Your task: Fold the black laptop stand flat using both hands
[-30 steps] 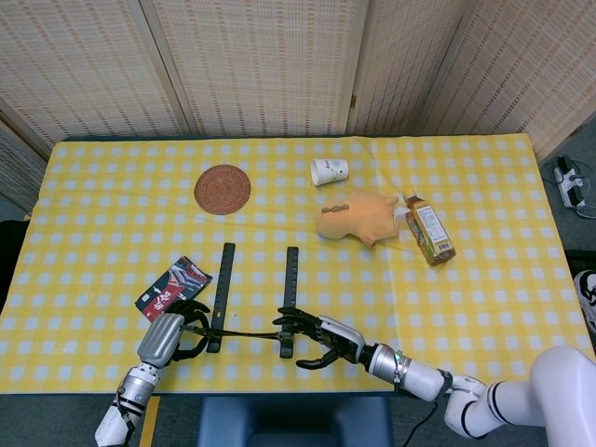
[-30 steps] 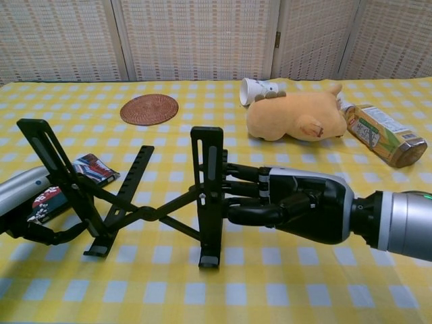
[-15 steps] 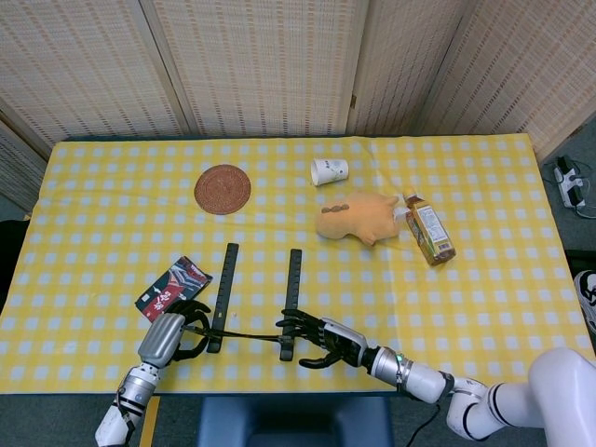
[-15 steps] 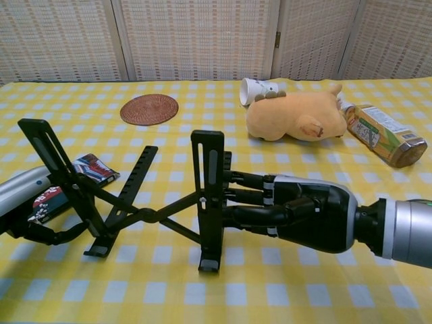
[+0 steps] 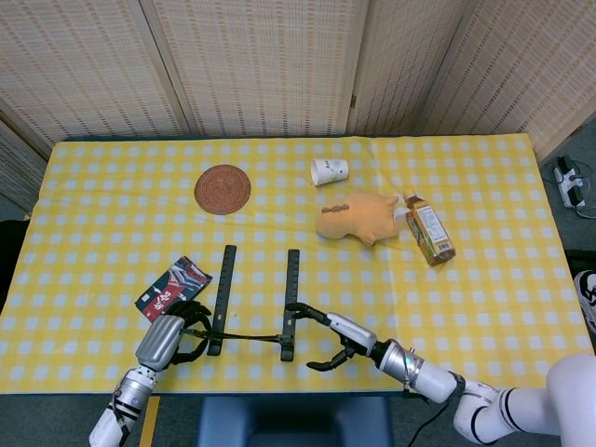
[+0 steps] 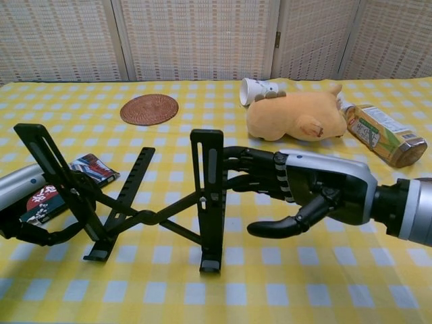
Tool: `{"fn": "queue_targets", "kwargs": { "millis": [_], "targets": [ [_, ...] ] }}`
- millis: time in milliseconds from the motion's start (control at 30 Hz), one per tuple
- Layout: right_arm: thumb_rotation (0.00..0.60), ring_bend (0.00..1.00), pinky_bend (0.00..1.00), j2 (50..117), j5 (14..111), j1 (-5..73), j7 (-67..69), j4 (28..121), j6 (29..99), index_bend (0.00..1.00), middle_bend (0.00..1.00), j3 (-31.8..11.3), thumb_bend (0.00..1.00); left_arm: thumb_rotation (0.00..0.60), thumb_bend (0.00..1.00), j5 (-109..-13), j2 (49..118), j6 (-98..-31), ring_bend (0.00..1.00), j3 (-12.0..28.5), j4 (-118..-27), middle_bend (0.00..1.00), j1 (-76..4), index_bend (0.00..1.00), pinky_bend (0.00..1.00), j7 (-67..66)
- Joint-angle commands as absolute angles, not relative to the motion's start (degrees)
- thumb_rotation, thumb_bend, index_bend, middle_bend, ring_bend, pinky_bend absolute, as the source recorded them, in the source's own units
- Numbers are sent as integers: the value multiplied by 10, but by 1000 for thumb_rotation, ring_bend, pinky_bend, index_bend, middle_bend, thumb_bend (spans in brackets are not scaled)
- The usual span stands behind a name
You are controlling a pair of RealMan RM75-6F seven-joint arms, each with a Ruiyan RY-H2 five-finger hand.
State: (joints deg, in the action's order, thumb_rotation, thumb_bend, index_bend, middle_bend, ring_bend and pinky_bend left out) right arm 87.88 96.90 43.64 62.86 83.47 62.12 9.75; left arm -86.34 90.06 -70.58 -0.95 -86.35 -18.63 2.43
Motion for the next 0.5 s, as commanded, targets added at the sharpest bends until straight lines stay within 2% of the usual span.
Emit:
{"fn": "queue_targets", "kwargs": {
  "millis": [33, 133, 367, 500],
  "targets": [
    [600, 83, 0, 866, 925, 408, 432, 897, 618, 0, 49, 62, 308, 600, 469, -867, 897, -707, 193, -13, -866, 349, -185, 472, 170, 23],
    [600, 66, 0, 874, 914, 410, 411, 907, 604, 0, 32, 50, 307, 600, 469, -871, 892, -709, 170, -16, -870, 332, -184, 430, 148, 21],
    [600, 59, 0, 896, 892, 412, 372, 917, 589, 0, 0, 22, 307, 600, 467, -888, 865, -725, 57, -28, -888, 205, -176, 236, 102, 19],
    [600, 65, 0, 908, 882, 412, 357, 921, 584, 0, 0, 8, 307, 600, 464, -894, 835, -734, 13, -36, -908, 152, -170, 172, 64, 13]
  ]
}}
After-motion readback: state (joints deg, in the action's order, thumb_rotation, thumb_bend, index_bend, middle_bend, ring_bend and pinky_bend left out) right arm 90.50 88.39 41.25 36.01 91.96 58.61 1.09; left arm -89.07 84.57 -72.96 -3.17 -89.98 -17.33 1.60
